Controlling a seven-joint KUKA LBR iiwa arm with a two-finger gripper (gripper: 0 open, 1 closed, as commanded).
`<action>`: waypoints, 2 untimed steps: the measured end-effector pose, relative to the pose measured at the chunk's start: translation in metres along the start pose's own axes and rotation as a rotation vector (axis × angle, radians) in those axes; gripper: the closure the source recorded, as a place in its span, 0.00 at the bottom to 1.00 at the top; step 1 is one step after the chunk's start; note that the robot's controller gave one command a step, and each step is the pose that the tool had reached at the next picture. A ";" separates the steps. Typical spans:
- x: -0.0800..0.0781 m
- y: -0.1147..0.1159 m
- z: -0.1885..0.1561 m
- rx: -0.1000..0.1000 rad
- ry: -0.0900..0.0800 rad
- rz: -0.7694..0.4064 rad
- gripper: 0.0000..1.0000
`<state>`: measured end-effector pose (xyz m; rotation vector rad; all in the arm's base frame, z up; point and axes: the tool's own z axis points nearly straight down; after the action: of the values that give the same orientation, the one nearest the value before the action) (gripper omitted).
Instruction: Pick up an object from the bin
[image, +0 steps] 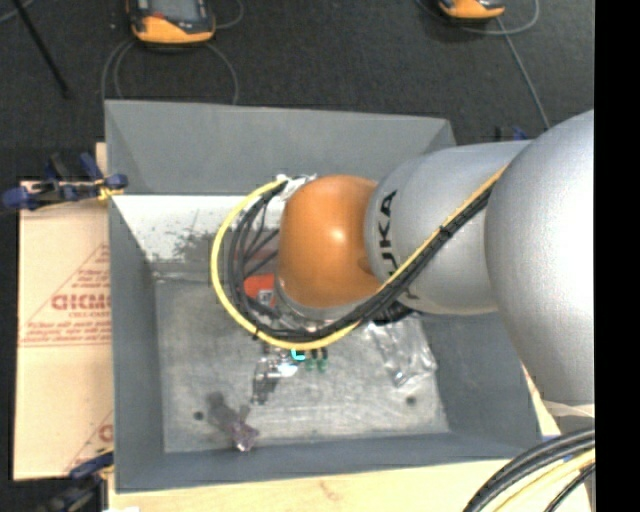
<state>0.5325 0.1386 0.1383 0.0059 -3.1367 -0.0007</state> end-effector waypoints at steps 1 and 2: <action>-0.043 -0.053 0.067 -0.005 -0.013 0.081 0.00; -0.046 -0.051 0.061 -0.004 -0.021 0.077 1.00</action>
Offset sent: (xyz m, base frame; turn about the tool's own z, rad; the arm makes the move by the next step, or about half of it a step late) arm 0.0395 -0.0507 -0.0683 0.0738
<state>0.5779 0.0881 0.0768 -0.1161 -3.1555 -0.0070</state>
